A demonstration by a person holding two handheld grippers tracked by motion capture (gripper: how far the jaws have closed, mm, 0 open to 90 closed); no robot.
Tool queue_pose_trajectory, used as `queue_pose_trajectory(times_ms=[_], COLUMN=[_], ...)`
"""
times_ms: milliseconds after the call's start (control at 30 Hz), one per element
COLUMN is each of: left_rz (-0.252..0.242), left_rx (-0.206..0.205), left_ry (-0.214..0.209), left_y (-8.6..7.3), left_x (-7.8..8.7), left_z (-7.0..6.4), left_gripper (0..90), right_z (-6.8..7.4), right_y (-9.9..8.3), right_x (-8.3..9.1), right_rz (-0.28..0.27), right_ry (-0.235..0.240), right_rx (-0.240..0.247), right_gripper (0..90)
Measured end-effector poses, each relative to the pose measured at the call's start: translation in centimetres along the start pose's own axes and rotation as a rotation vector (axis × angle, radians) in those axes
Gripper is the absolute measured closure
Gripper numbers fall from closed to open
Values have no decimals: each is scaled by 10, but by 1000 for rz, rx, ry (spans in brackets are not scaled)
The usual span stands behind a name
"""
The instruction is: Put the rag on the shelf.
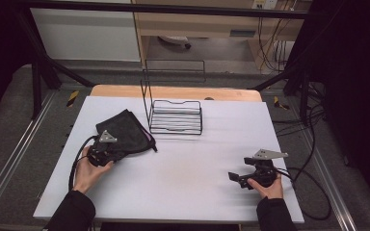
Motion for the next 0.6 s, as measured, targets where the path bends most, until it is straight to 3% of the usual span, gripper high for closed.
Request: queue_pose_trajectory(times_ms=[267,600], left_rz=[-26,-42], left_rx=[12,5], left_ry=[-29,-76], left_y=[4,-3], left_x=[13,27], left_z=[-1,-15], left_gripper=[789,789], right_z=[0,1], right_y=[0,0], right_x=[0,0], right_rz=[1,4], right_ry=[3,9], right_rx=[-1,-3], right_gripper=[9,9])
Point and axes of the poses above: each handheld gripper's, and its own axes: x roughly backward along the jaws, y roughly out of its top, z roughly to its left, the point moved 3 cm from there along -x, roughly forward along the jaws, and after that the axes turned 6 degrees about y, right-handed, at the moved point
